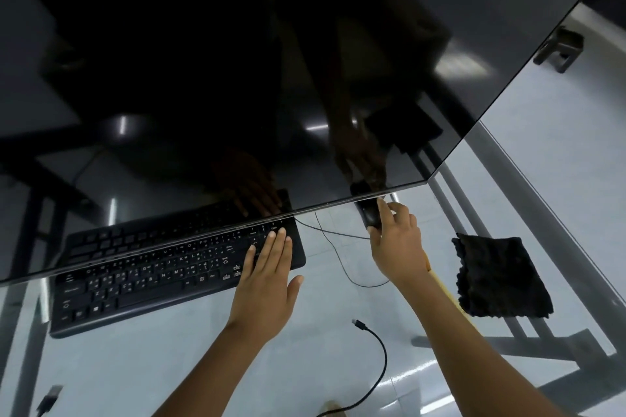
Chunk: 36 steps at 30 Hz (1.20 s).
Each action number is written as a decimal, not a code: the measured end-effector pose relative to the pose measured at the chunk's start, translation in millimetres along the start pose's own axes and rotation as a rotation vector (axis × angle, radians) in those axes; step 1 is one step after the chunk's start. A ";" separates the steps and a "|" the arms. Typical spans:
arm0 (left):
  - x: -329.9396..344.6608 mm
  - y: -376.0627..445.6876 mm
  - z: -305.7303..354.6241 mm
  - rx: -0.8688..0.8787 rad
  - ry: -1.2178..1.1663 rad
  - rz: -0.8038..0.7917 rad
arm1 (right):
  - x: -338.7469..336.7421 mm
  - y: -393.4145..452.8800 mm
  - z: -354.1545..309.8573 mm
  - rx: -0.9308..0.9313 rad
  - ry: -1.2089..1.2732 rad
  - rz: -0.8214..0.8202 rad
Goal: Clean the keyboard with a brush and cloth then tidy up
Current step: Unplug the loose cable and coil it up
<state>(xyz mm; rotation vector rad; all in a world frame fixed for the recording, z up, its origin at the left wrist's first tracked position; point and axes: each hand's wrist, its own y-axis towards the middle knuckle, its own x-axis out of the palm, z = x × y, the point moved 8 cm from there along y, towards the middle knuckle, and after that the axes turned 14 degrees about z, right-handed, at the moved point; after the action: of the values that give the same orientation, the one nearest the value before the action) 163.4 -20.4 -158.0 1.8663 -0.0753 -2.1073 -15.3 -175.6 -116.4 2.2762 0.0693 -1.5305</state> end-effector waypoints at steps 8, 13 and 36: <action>-33.8 -48.3 -54.2 -0.089 0.009 -0.012 | -0.4 -68.5 -103.3 -0.235 0.163 -0.046; -69.1 -101.9 -118.8 -0.217 0.057 0.021 | 18.9 -122.6 -199.2 -0.383 0.214 -0.177; -182.3 -131.7 -201.0 -0.906 -0.626 0.192 | 17.0 -228.1 -352.7 0.068 0.858 -1.149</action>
<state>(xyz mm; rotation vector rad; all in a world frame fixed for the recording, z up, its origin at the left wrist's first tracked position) 349.0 188.9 -45.3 0.6432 0.4577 -1.9948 243.2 154.3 -84.6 2.9101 1.7985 -0.6988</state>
